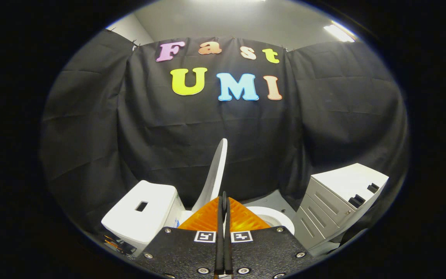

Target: Open the toilet lid.

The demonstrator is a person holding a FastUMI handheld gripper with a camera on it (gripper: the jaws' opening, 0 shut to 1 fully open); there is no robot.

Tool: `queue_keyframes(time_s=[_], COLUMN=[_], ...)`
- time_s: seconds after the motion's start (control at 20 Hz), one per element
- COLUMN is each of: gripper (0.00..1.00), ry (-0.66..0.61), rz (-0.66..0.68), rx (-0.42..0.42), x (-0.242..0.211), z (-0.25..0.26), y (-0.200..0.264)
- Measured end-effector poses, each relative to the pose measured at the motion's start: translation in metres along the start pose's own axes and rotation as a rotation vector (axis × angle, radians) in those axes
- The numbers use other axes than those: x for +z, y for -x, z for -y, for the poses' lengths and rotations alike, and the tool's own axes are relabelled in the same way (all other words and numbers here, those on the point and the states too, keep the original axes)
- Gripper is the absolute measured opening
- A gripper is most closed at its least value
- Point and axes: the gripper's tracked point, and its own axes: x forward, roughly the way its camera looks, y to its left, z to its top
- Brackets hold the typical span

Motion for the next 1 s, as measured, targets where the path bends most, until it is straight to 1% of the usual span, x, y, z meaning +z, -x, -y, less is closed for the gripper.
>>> queue_keyframes(time_s=[0.4,0.75,1.0], gripper=[0.0,0.0,0.0], ry=[0.068,0.158,0.162], rz=[0.029,0.052,0.061], rx=[0.026,0.06,0.098], x=[0.011,0.015,0.013], z=[-0.042,-0.082,-0.108], y=[0.005,0.01,0.011])
